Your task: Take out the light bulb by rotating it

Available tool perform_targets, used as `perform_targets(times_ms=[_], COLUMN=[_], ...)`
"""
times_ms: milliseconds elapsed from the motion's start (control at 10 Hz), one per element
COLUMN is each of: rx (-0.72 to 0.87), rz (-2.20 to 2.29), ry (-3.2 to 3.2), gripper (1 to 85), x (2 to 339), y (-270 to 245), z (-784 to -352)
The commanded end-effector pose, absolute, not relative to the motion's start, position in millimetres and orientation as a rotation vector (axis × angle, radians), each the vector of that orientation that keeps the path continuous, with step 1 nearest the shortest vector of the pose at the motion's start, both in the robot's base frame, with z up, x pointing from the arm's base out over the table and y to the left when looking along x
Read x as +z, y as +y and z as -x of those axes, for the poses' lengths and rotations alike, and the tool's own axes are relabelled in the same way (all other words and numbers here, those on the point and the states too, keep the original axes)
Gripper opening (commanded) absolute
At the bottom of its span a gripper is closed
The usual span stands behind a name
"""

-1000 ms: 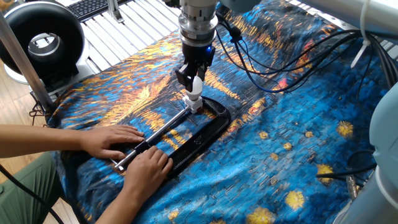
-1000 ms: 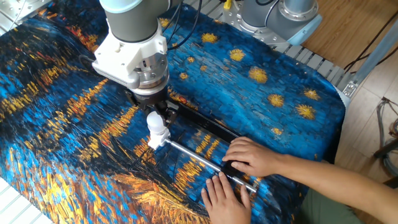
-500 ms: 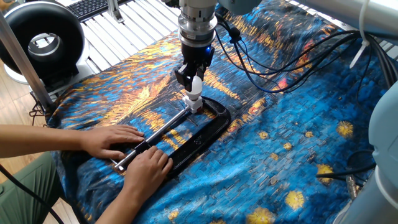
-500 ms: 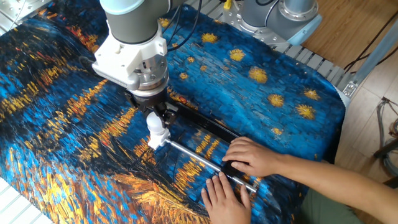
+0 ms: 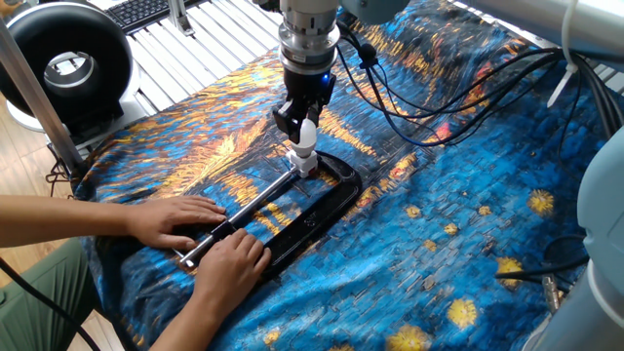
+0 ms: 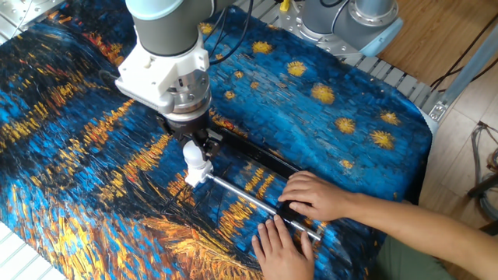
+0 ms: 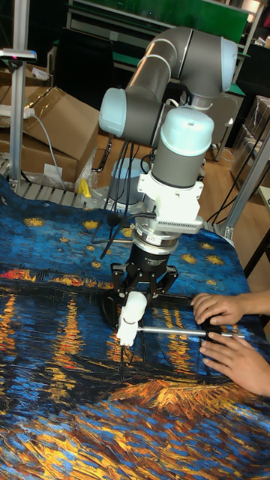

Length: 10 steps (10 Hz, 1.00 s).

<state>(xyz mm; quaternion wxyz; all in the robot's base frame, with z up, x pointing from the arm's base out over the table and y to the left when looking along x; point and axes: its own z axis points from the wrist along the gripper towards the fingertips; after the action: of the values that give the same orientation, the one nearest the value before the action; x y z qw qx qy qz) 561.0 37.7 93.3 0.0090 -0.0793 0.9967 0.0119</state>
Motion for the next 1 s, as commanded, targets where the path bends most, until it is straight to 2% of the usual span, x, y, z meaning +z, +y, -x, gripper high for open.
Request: perform_targets(times_ms=[0, 500, 900], rx=[0.046, -0.026, -0.015], rz=[0.215, 0.312, 0.552], ry=[3.124, 3.136, 3.073], gripper=[36.3, 26.3, 24.7], x=[95.1, 95.5, 94.8], y=[38.2, 32.5, 37.0], z=[-559.0, -556.9, -564.0])
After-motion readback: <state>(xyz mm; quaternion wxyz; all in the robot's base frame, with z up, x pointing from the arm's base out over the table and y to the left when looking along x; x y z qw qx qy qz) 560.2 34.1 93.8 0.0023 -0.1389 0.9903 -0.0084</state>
